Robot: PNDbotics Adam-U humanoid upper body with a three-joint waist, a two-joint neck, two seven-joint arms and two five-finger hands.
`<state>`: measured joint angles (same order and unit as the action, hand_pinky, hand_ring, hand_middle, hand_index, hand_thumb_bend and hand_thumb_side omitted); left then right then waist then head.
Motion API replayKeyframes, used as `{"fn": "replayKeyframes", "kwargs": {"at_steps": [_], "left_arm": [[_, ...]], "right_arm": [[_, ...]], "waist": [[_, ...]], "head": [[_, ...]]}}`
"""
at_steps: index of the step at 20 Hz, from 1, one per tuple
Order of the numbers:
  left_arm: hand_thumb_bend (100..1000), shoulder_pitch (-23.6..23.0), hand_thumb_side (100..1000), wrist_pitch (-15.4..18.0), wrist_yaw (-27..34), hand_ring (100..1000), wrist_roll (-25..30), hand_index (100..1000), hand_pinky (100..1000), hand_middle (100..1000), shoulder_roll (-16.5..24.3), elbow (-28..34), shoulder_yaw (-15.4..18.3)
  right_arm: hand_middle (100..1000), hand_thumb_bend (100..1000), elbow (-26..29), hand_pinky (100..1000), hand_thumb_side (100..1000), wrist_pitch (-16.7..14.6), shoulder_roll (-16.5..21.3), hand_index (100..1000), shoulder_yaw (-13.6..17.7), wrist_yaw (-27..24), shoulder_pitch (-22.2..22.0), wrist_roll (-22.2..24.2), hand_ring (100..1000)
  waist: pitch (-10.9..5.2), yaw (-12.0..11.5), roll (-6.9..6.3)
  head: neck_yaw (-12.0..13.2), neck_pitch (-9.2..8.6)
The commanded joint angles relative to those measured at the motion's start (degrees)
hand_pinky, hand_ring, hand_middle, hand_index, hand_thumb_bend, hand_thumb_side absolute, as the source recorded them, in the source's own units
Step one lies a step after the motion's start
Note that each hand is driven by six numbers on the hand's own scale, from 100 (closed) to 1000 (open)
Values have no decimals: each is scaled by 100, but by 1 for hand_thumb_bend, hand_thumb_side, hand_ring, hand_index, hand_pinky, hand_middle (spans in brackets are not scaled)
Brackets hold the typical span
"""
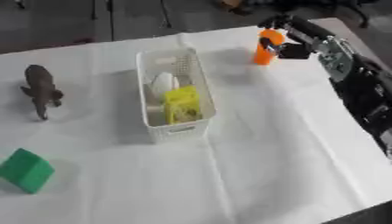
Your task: Pick up objects on the table and place them in the box.
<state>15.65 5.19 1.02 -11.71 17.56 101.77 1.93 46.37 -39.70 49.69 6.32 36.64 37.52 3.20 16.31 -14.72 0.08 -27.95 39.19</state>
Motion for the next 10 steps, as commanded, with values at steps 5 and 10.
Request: {"fn": "replayKeyframes", "kwargs": {"at_steps": [5, 10], "left_arm": [[250, 91, 1000, 7, 24, 694, 26, 766, 629, 676, 126, 97, 7], [249, 95, 1000, 6, 25, 695, 28, 767, 629, 677, 127, 99, 4]], "right_arm": [[879, 313, 162, 900, 791, 65, 219, 927, 69, 116, 58, -113, 899], [898, 381, 377, 967, 766, 288, 260, 931, 114, 516, 16, -529, 937]], "waist": [[-100, -27, -7], [-97, -35, -9]], "head": [[-29, -83], [-38, -90]]}}
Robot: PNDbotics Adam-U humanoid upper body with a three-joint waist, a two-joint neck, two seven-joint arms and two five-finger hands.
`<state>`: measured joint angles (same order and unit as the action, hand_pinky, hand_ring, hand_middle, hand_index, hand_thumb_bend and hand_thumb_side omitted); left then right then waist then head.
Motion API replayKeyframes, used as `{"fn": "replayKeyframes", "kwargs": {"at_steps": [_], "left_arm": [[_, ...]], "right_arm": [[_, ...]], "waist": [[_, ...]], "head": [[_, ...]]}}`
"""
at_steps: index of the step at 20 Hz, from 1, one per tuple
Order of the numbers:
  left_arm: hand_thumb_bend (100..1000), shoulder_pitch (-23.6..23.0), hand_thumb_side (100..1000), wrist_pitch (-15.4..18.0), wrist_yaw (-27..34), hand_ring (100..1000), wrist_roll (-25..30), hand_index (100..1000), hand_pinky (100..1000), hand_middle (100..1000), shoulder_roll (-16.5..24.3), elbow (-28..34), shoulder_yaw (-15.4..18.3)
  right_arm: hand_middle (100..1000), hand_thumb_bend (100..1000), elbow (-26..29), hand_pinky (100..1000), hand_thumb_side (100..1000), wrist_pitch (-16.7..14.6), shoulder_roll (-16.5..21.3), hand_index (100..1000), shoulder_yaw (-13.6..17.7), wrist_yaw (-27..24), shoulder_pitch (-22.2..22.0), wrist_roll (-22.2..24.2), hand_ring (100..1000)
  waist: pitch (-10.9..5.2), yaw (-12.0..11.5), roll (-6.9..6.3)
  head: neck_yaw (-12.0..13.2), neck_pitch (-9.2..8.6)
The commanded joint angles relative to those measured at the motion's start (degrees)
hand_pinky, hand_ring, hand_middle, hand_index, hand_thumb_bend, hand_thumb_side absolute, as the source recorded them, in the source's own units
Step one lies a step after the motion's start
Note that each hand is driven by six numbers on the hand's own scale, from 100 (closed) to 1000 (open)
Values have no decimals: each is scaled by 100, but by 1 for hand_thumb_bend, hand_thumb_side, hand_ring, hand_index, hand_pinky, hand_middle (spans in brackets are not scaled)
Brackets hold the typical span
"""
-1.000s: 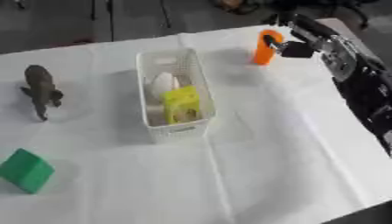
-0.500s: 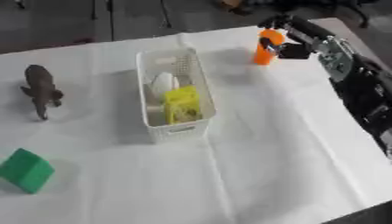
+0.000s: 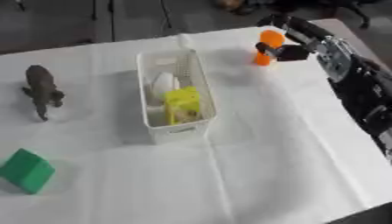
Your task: Pick up objects on the table and place them in the box.
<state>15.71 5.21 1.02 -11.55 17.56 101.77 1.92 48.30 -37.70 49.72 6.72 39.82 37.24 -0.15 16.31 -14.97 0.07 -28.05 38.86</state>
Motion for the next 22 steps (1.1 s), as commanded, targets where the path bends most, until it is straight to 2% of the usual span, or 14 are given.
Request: {"fn": "replayKeyframes", "kwargs": {"at_steps": [1, 9, 16, 22], "left_arm": [[249, 90, 1000, 5, 25, 695, 13, 767, 629, 677, 127, 99, 5], [246, 94, 1000, 5, 30, 697, 22, 767, 630, 679, 133, 104, 0], [243, 98, 1000, 3, 36, 698, 33, 768, 631, 680, 137, 109, -7], [240, 101, 1000, 1, 46, 700, 46, 769, 632, 681, 138, 110, -16]], "right_arm": [[898, 381, 193, 967, 766, 118, 256, 931, 69, 288, 36, -285, 937], [959, 382, 13, 995, 784, 217, 261, 944, 27, 778, -11, -785, 978], [964, 360, -134, 989, 806, 249, 267, 945, 24, 817, -16, -821, 979], [960, 352, -270, 985, 820, 563, 281, 946, 40, 831, -7, -779, 977]], "waist": [[-95, -11, -8], [-73, -21, -6], [-59, -39, -11], [-40, -69, -15]], "head": [[-30, -59], [-51, -60], [-64, -68], [-74, -83]]}}
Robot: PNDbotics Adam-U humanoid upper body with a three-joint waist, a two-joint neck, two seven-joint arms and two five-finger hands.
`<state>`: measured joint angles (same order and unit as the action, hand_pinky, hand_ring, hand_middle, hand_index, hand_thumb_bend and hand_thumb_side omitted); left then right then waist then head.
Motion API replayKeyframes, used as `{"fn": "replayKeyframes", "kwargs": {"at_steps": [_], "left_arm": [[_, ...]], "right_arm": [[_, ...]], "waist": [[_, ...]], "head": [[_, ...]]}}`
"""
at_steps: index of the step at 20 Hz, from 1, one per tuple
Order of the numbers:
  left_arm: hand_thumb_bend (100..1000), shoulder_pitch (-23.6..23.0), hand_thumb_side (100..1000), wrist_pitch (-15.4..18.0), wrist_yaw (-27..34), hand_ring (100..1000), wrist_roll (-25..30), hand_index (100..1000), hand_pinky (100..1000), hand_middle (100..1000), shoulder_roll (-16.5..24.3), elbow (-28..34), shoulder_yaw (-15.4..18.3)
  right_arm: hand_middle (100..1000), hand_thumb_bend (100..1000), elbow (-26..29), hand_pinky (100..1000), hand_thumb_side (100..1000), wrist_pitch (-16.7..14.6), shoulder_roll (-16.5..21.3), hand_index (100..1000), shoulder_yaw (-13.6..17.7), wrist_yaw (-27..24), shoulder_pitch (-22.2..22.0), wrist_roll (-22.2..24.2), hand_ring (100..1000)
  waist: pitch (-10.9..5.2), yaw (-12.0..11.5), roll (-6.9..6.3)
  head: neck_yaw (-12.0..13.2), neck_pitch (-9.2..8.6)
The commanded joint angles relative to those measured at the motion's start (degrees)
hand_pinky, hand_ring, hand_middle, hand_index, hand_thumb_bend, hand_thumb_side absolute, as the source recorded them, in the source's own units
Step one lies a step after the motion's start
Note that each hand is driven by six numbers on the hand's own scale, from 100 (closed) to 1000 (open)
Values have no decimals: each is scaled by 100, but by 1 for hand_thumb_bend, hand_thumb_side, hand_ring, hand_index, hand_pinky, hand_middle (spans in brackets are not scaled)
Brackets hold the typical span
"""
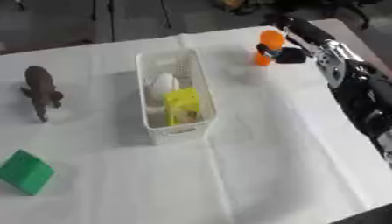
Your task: Pick up objects on the table and place them in the box.
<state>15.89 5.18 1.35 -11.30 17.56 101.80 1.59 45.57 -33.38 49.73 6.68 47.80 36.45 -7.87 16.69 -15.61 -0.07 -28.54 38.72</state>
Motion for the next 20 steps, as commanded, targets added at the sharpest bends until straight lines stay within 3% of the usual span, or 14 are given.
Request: {"fn": "replayKeyframes", "kwargs": {"at_steps": [1, 6, 20], "left_arm": [[239, 85, 1000, 4, 13, 700, 23, 769, 632, 681, 139, 108, 15], [238, 95, 1000, 4, 19, 700, 39, 769, 633, 681, 145, 112, 6], [232, 139, 1000, 2, 39, 702, 75, 770, 635, 682, 167, 124, -15]], "right_arm": [[957, 350, -13, 983, 819, 198, 286, 946, 56, 34, 75, -7, 976], [955, 342, -70, 982, 821, 416, 323, 945, 62, -2, 93, -4, 974], [937, 312, -277, 974, 828, 453, 501, 940, 133, -283, 110, -21, 964]], "waist": [[-73, -13, 0], [-54, -59, 8], [45, -183, 39]], "head": [[-25, -72], [-40, -94], [-80, -172]]}}
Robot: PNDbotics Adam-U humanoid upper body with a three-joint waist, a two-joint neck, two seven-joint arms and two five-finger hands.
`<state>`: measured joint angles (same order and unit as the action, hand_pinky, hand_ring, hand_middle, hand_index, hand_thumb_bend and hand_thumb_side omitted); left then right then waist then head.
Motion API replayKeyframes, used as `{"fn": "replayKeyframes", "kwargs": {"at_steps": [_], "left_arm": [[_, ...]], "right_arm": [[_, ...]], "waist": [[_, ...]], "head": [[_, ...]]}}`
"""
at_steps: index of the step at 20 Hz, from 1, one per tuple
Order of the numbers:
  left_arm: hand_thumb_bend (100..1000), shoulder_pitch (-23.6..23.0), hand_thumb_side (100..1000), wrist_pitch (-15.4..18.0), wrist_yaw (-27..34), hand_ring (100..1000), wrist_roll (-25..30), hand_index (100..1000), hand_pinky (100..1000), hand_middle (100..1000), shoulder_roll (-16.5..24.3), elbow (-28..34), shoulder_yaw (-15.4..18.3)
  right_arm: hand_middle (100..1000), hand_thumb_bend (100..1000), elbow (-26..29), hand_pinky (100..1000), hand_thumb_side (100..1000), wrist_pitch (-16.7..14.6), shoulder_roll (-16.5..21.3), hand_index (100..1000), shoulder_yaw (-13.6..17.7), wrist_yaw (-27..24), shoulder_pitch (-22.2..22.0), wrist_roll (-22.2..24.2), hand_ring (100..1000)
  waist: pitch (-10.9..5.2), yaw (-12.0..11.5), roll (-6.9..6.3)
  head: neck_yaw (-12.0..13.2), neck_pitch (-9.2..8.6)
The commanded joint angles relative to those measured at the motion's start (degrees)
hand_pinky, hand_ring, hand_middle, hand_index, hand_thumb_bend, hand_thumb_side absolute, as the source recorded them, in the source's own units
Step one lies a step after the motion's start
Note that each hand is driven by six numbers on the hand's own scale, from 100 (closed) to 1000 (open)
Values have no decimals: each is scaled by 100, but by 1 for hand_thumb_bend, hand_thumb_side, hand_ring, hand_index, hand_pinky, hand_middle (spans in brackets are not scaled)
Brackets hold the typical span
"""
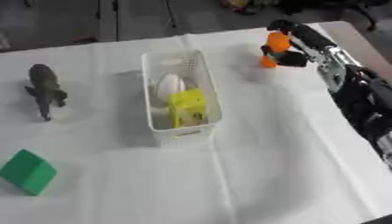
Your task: Pick up objects on the table and place them in the box.
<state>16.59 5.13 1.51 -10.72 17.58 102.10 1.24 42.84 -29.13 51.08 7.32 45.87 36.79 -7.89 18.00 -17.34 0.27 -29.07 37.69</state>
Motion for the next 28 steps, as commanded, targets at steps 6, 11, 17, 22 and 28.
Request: {"fn": "replayKeyframes", "kwargs": {"at_steps": [6, 11, 17, 22, 28], "left_arm": [[229, 84, 1000, 8, 28, 702, 29, 770, 636, 683, 164, 98, 14], [227, 87, 1000, 7, 30, 703, 37, 771, 637, 683, 164, 97, 10], [226, 90, 1000, 8, 29, 704, 42, 772, 637, 684, 169, 100, 15], [226, 66, 1000, 8, 20, 704, 41, 772, 638, 684, 192, 92, 18], [225, 32, 1000, 10, 3, 704, 57, 772, 639, 684, 246, 76, 4]], "right_arm": [[933, 308, -84, 973, 827, 37, 438, 939, 88, -188, 37, -46, 962], [932, 302, -93, 973, 828, 41, 456, 939, 93, -211, 18, -67, 961], [932, 314, 20, 972, 800, 10, 494, 940, 108, -233, -10, -98, 960], [929, 317, 289, 972, 749, 24, 714, 940, 168, -305, -49, -180, 954], [958, 353, 523, 1000, 697, 140, 1101, 960, 62, 87, -161, -435, 974]], "waist": [[-76, -32, 4], [-73, -44, 4], [-83, -19, -11], [-127, 26, 17], [-213, 70, 92]], "head": [[-39, -97], [-39, -105], [-36, -107], [-7, -71], [29, -42]]}}
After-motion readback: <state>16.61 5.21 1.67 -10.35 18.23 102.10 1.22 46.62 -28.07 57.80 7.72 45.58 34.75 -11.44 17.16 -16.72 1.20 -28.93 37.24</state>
